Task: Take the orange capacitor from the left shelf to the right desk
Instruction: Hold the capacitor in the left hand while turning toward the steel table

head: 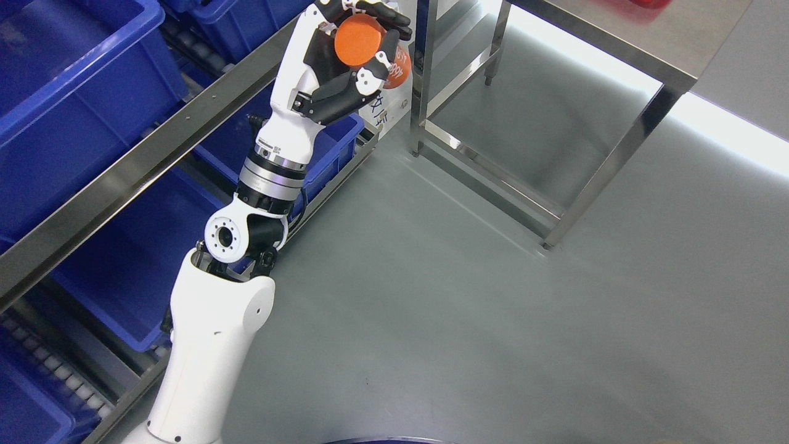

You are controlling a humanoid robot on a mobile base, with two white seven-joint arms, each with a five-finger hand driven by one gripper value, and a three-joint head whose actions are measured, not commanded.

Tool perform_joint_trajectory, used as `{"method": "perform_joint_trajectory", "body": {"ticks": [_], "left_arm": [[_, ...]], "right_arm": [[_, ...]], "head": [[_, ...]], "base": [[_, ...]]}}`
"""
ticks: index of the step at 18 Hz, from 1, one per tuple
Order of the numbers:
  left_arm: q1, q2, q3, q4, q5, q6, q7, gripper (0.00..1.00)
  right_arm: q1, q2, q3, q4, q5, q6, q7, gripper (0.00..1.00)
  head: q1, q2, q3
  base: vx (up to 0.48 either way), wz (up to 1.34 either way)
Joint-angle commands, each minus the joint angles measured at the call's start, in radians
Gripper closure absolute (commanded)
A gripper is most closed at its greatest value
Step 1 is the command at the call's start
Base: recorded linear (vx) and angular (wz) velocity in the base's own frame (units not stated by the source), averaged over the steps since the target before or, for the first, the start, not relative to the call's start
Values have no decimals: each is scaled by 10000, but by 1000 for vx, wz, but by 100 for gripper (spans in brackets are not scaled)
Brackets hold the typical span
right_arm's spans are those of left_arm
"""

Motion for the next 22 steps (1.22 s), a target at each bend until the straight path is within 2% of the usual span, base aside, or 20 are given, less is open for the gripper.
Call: {"method": "perform_joint_trajectory", "body": {"ticks": [1, 22], "left_arm": [[-51, 175, -586, 0, 29, -37, 2, 99], [-327, 175, -1493, 0, 44, -221, 17, 99]], "right_arm": [[31, -175, -169, -175, 31, -5, -4, 0], [31, -175, -169, -175, 31, -5, -4, 0]], "head": [[0, 0, 0], [0, 1, 0]], "base": [[149, -171], [219, -187]]}}
